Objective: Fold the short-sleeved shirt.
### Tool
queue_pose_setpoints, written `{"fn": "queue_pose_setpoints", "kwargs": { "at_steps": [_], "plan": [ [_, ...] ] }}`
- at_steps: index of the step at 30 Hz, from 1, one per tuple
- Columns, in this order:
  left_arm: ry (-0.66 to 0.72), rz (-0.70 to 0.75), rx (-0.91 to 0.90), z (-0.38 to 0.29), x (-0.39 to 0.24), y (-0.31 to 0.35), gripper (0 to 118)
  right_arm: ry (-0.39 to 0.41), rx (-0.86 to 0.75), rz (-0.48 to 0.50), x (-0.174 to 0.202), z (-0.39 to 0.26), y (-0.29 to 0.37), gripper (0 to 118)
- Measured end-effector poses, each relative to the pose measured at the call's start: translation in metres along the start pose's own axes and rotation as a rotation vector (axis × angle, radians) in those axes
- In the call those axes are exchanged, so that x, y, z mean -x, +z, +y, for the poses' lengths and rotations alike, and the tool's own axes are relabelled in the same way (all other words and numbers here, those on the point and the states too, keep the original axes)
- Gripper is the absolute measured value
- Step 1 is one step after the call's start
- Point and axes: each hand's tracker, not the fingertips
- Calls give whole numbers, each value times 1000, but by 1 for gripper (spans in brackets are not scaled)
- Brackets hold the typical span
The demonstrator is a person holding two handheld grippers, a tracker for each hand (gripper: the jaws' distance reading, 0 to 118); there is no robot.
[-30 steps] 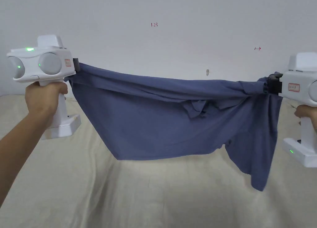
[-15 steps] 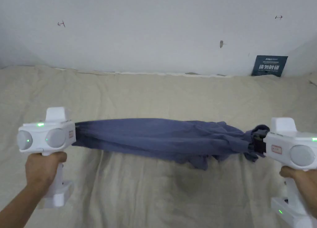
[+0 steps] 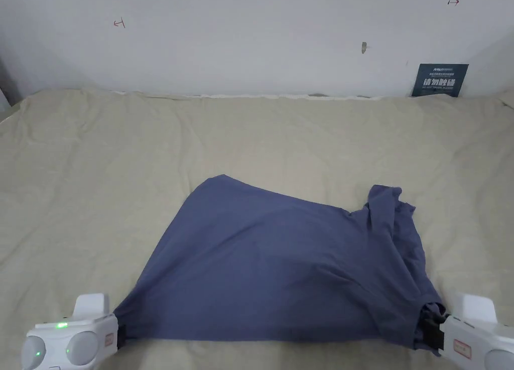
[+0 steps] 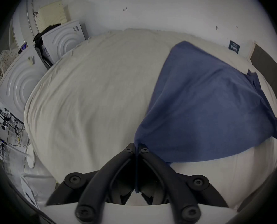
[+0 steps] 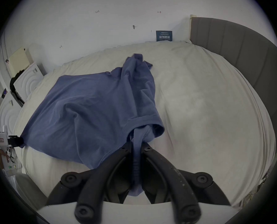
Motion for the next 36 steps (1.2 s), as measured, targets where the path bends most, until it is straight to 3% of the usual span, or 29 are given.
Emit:
{"fn": "queue_pose_setpoints", "kwargs": {
  "at_steps": [8, 14, 16, 19, 20, 21, 23, 31, 33, 34, 35, 36],
  "plan": [
    [-32, 0, 95, -51, 10, 29, 2, 123, 126, -78, 2, -76, 29, 12],
    [-20, -1, 116, -58, 11, 27, 4, 96, 119, -92, 5, -93, 28, 12],
    [-5, 25, 105, -54, 9, 29, 21, 84, 129, -106, 8, -85, 30, 24],
    [27, -31, 36, -37, 7, 49, 108, 48, 12, -113, 17, -58, 56, 85],
    [45, -60, -7, -29, 4, 60, 118, 39, -41, -110, 19, -48, 65, 104],
    [66, -89, -102, -19, -1, 78, 118, 35, -110, -114, 24, -35, 77, 110],
    [84, -143, -240, 1, -11, 107, 111, 36, -243, -111, 36, -13, 106, 109],
    [108, -196, -746, 44, -67, 208, 112, 100, -634, -109, 76, 41, 190, 108],
    [99, -176, -798, 48, -78, 213, 108, 129, -682, -126, 85, 44, 198, 100],
    [93, -161, -822, 49, -82, 216, 101, 137, -700, -143, 87, 45, 200, 90],
    [91, -156, -841, 47, -88, 219, 86, 145, -717, -160, 90, 45, 202, 75],
    [77, -155, -854, 47, -92, 218, 86, 152, -737, -173, 92, 43, 202, 75]
  ]
}}
